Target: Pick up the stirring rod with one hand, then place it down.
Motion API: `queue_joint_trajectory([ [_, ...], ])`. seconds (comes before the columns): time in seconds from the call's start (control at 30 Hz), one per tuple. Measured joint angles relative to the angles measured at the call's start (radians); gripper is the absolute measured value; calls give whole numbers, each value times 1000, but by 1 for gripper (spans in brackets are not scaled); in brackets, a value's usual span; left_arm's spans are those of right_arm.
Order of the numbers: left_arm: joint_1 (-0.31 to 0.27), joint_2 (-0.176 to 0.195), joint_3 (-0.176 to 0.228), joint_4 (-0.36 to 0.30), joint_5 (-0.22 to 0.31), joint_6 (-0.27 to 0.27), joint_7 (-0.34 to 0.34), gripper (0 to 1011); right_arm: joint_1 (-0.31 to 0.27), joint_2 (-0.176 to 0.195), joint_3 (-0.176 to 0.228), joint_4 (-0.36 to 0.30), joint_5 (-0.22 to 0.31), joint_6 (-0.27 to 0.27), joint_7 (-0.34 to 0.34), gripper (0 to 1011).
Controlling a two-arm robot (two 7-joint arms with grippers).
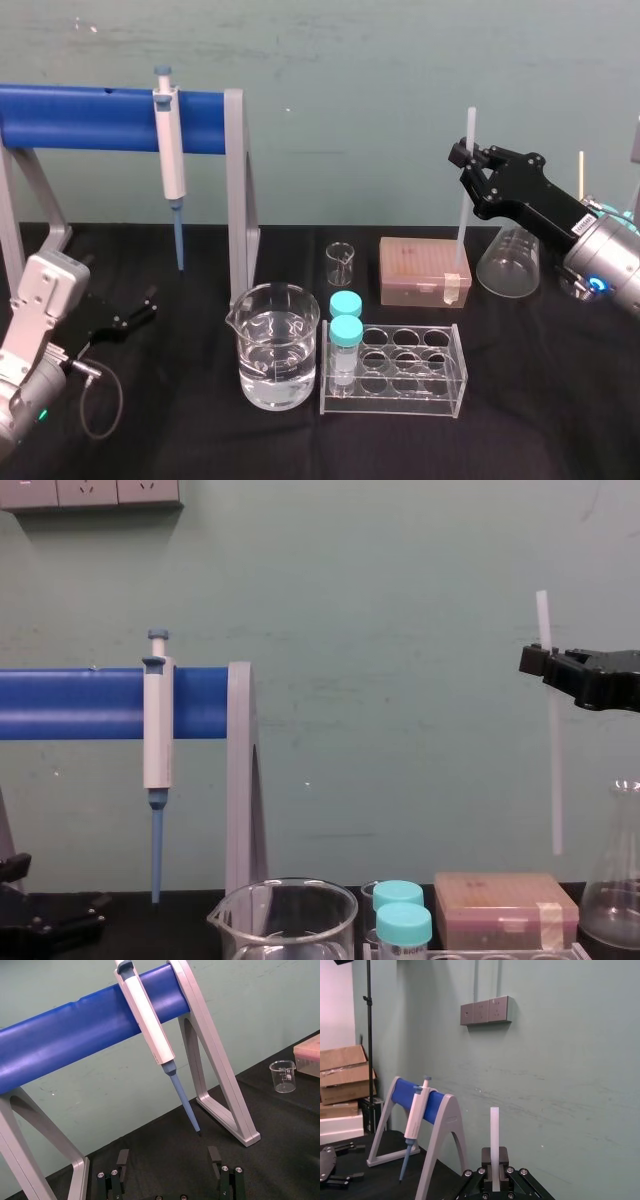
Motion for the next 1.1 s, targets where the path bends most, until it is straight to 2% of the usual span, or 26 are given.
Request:
queue_joint_trajectory([
  [1.1, 0, 0, 0, 0, 0, 0, 0, 1000, -12, 11, 0, -27, 17, 3, 12, 71],
])
